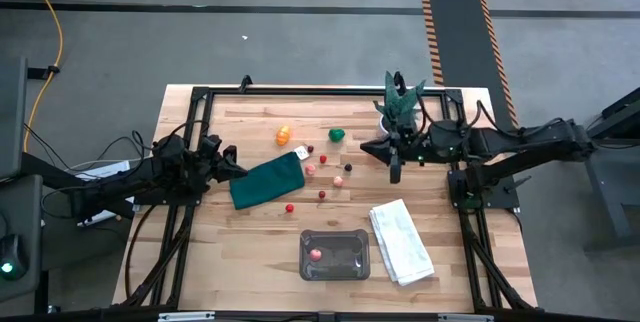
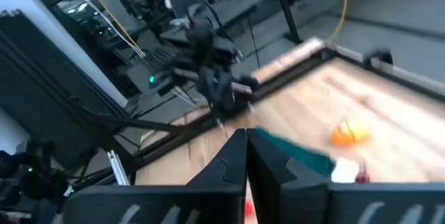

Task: Pick and placing Produce into tupperware
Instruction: Put the bottom red cherry into the black bin

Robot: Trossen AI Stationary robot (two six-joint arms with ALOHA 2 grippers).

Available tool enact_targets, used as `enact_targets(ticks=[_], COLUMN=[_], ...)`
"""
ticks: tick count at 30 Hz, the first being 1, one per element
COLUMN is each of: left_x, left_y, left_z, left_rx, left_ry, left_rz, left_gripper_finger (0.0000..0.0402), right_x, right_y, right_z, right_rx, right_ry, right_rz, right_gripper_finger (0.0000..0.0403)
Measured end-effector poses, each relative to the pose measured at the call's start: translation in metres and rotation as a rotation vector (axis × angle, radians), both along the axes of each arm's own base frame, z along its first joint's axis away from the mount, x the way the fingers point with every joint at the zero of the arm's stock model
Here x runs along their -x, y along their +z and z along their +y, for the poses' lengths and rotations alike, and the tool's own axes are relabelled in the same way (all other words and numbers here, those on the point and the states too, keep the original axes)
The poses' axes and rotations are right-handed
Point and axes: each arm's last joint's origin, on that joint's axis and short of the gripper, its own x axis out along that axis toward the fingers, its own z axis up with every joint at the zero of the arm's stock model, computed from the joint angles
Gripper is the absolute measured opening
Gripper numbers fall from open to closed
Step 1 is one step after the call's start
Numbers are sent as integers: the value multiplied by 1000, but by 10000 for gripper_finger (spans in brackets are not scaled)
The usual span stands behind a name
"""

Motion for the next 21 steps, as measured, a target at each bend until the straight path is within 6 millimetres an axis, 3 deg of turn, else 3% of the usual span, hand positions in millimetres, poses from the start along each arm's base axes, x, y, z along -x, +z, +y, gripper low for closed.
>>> enact_targets(ticks=[5, 11, 21], left_x=[0, 5, 11], left_y=[1, 21, 45], left_z=[-1, -3, -4], left_rx=[0, -77, -194], left_ry=[-37, -9, 71], left_rz=[-1, -46, 93], left_gripper_finger=[1, 1, 1], right_x=[6, 8, 9], right_y=[-31, -59, -67], right_z=[1, 1, 1], right_rx=[-99, -189, -217], right_ry=[-8, -10, -14], right_rz=[-55, -167, -161], right_gripper_finger=[0, 0, 0])
